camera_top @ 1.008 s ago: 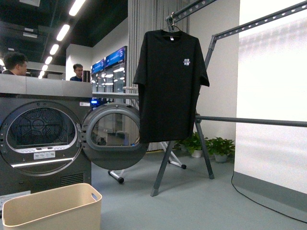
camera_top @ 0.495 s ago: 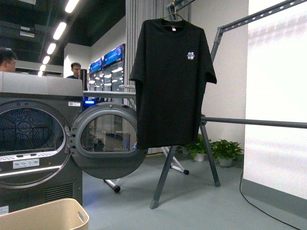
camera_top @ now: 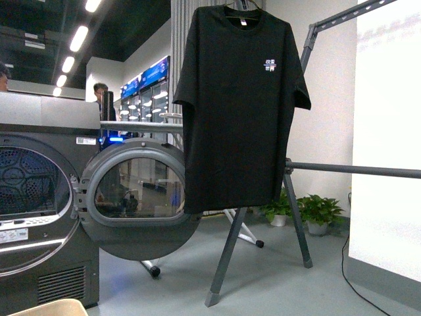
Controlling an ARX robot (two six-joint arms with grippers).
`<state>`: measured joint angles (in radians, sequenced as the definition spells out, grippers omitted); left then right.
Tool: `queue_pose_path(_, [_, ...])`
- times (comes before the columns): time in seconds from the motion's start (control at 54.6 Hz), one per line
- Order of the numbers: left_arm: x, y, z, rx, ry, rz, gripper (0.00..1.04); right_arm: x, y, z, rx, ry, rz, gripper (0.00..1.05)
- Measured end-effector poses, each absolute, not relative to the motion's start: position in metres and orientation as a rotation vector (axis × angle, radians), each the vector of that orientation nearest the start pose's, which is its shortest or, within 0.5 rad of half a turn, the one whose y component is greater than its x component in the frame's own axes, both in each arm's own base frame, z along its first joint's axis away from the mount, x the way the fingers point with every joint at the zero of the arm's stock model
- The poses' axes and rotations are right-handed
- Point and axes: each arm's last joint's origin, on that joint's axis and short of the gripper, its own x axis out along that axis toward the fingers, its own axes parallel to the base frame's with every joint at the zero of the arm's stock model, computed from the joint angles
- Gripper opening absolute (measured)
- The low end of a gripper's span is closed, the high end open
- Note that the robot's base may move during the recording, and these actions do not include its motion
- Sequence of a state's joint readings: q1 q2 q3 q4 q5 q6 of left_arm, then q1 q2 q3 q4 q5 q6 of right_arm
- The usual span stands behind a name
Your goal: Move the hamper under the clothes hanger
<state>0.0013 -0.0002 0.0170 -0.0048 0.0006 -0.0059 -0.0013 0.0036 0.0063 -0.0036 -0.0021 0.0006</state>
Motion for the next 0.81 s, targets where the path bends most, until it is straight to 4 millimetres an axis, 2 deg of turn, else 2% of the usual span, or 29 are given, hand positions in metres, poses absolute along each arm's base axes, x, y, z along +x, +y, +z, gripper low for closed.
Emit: queue_pose_path(0.806, [0.0966, 0.0001, 0.1688, -0.006, -0.012, 0.001, 0.98, 0.0976, -0.0001, 0.1649, 0.001, 0.001, 0.000, 0.97])
